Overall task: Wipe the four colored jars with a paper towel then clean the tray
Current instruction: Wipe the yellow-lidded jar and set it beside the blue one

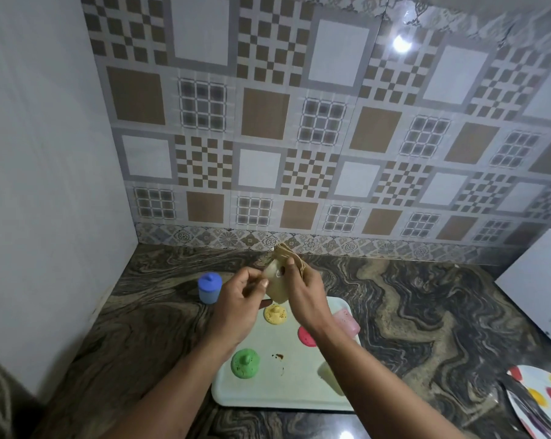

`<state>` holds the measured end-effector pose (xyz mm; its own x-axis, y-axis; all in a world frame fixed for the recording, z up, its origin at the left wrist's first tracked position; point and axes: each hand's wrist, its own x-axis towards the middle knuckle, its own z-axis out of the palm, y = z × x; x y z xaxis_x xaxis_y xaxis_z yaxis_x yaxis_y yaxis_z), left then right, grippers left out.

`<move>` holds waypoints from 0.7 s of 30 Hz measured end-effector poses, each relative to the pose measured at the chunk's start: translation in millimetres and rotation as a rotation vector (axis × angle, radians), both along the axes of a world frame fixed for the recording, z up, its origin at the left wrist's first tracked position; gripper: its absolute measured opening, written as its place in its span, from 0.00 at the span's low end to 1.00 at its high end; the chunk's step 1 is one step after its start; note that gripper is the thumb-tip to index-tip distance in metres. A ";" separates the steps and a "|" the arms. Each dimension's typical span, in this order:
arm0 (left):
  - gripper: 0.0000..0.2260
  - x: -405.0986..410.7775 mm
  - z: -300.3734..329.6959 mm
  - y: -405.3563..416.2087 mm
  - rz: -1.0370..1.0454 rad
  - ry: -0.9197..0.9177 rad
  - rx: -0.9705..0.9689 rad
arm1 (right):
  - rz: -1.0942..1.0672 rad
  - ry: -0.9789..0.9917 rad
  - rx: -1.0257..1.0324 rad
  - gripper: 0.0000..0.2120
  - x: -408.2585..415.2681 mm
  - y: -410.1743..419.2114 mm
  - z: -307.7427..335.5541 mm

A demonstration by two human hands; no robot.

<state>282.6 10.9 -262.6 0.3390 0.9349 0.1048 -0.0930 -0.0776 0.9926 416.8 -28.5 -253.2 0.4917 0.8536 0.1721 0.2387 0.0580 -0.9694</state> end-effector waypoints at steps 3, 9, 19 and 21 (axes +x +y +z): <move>0.06 -0.7 -3.9 4.5 0.010 0.015 -0.084 | 0.081 -0.202 -0.001 0.15 2.8 -2.7 5.3; 0.08 -2.9 4.6 5.7 -0.057 -0.024 -0.107 | 0.087 -0.637 0.240 0.23 1.2 -12.9 -28.7; 0.06 -15.0 -6.8 11.1 0.065 0.051 -0.054 | -0.005 0.266 -0.025 0.14 -4.2 0.0 -2.4; 0.05 -13.0 -3.6 8.6 0.086 0.024 -0.061 | 0.031 -0.022 0.093 0.17 -8.1 -0.1 -10.8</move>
<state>269.6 19.5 -266.2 0.2594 0.9649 0.0397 -0.0648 -0.0236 0.9976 408.7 -28.5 -264.0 0.4604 0.8481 0.2621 0.2565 0.1555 -0.9539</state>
